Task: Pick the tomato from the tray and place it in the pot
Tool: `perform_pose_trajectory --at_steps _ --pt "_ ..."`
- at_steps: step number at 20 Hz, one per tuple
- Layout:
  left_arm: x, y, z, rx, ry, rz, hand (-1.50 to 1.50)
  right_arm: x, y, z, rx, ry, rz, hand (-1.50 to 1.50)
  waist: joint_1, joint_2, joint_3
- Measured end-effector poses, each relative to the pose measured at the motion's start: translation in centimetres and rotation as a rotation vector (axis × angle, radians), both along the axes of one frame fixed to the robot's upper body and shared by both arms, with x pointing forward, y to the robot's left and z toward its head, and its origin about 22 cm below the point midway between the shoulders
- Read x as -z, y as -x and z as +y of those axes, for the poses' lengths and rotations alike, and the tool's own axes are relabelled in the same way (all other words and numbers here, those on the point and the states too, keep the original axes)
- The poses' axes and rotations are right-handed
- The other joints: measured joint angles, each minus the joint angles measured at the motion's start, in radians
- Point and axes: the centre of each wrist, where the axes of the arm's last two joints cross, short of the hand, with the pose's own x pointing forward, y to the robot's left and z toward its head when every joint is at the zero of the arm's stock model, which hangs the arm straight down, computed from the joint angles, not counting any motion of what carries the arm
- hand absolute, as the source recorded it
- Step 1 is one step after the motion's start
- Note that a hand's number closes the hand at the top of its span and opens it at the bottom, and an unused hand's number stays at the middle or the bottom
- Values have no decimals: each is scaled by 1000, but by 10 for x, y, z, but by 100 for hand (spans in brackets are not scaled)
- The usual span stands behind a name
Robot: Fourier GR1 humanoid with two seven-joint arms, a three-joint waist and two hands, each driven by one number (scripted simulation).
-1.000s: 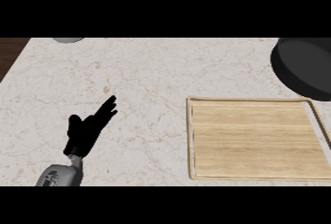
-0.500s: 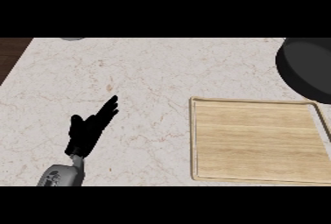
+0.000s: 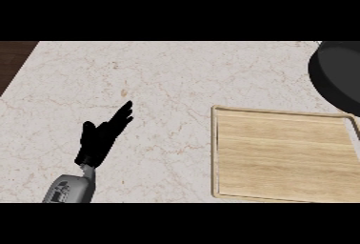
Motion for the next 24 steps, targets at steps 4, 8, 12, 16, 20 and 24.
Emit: perform_pose_trajectory --at_steps 4,8,12,16,20,24 --pt "-1 0 -2 15 -1 -2 0 10 -9 7 85 -79 174 -150 11 5 0" --pt "0 0 -1 20 2 -6 0 24 -17 19 140 -140 310 -150 10 6 1" --pt "1 2 -4 15 -2 -9 0 25 -24 28 106 -228 229 -150 5 7 4" --pt "3 4 -2 3 5 -10 0 12 -32 37 61 -358 -37 -150 -4 5 6" --pt "5 6 1 -5 9 -17 0 -4 -35 37 78 -484 -328 -150 -9 5 7" --pt "4 7 5 -17 10 -11 0 -15 -28 22 153 -546 -559 -150 -21 1 6"
